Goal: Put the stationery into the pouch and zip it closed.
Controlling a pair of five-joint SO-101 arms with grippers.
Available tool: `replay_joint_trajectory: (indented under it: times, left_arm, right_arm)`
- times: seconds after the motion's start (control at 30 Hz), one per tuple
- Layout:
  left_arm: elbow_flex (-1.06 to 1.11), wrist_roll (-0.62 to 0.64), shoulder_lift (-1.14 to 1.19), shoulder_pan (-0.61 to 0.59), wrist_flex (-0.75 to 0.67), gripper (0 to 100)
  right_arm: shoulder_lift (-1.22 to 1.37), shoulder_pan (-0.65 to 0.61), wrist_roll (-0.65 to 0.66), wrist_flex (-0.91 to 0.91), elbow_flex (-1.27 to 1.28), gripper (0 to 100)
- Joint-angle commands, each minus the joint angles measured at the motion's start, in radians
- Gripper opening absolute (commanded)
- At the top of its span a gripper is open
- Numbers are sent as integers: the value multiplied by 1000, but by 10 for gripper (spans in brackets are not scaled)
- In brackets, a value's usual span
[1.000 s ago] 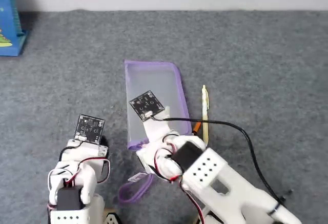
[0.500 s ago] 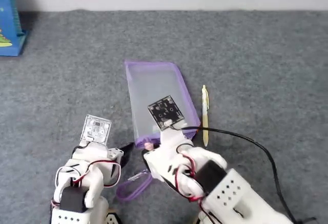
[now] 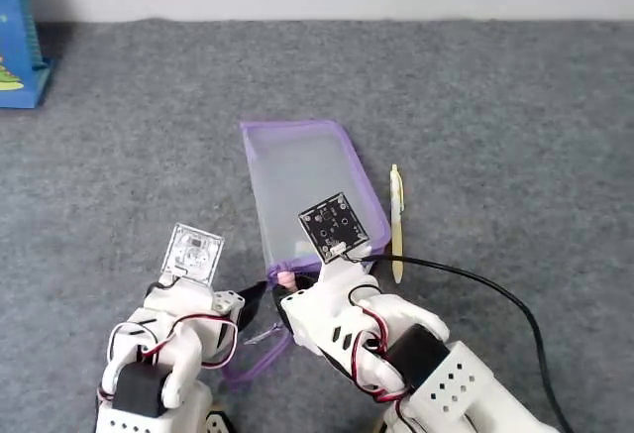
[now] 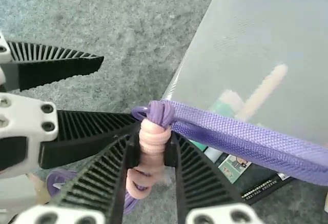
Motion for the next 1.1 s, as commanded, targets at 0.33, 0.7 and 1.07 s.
replay_joint_trajectory:
  times: [0.33,0.7,1.07]
  left_arm:
    - [-82,8,-14,81,8,291]
    - [42,8,-12,78,-184,290]
    - [88,12,-12,78,-244,276]
  right_arm:
    - [-22,2,-9,-31,-3,8]
    - [-31,-1,-9,-25,8,8]
    - [-33,-1,-8,-22,8,8]
